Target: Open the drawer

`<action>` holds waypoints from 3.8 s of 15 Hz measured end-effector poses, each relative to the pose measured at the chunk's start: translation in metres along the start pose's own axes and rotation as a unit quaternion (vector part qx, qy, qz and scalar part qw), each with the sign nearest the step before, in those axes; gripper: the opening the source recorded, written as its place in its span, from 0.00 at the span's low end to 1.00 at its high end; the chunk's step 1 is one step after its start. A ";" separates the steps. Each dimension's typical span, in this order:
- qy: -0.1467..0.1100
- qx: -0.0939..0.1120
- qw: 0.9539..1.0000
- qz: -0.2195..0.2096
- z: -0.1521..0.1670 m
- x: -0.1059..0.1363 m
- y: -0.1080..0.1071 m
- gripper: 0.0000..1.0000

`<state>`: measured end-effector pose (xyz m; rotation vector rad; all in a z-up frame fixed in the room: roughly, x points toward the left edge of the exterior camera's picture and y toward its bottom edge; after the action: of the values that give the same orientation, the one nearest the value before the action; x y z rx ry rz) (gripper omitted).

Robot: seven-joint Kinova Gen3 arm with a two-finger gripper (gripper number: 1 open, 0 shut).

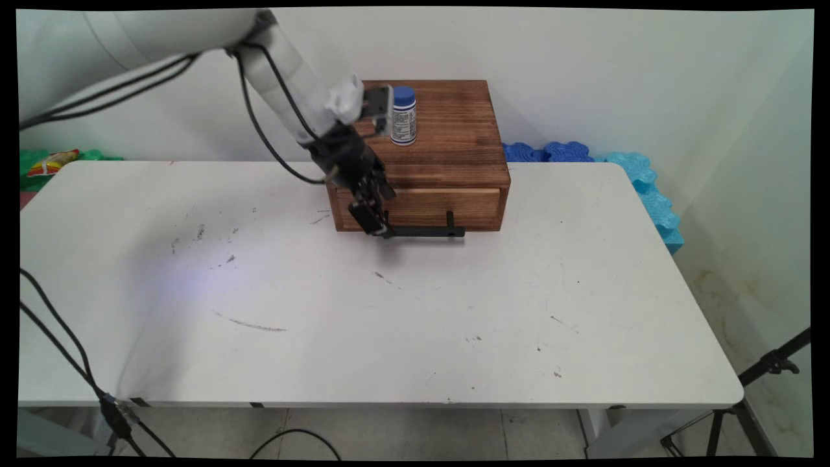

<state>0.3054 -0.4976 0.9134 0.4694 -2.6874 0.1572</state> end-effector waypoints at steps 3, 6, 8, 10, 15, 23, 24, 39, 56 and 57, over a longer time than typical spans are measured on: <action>-0.012 0.006 1.000 0.011 0.024 0.003 0.002 1.00; -0.020 0.014 0.999 0.021 0.050 0.008 0.004 1.00; -0.021 0.016 0.999 0.023 0.061 0.011 0.006 1.00; -0.023 0.017 0.999 0.024 0.075 0.014 0.009 1.00; -0.024 0.018 0.999 0.020 0.099 0.020 0.016 1.00; -0.018 0.006 1.000 0.014 0.110 0.028 0.047 1.00; -0.017 0.004 1.000 0.015 0.109 0.029 0.052 1.00; -0.013 -0.022 0.999 0.024 0.094 0.027 0.138 1.00; -0.011 -0.033 0.999 0.038 0.071 0.025 0.227 1.00; -0.011 -0.033 0.999 0.038 0.070 0.025 0.230 1.00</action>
<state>0.1781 -0.3018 0.8506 0.3509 -2.7239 0.0843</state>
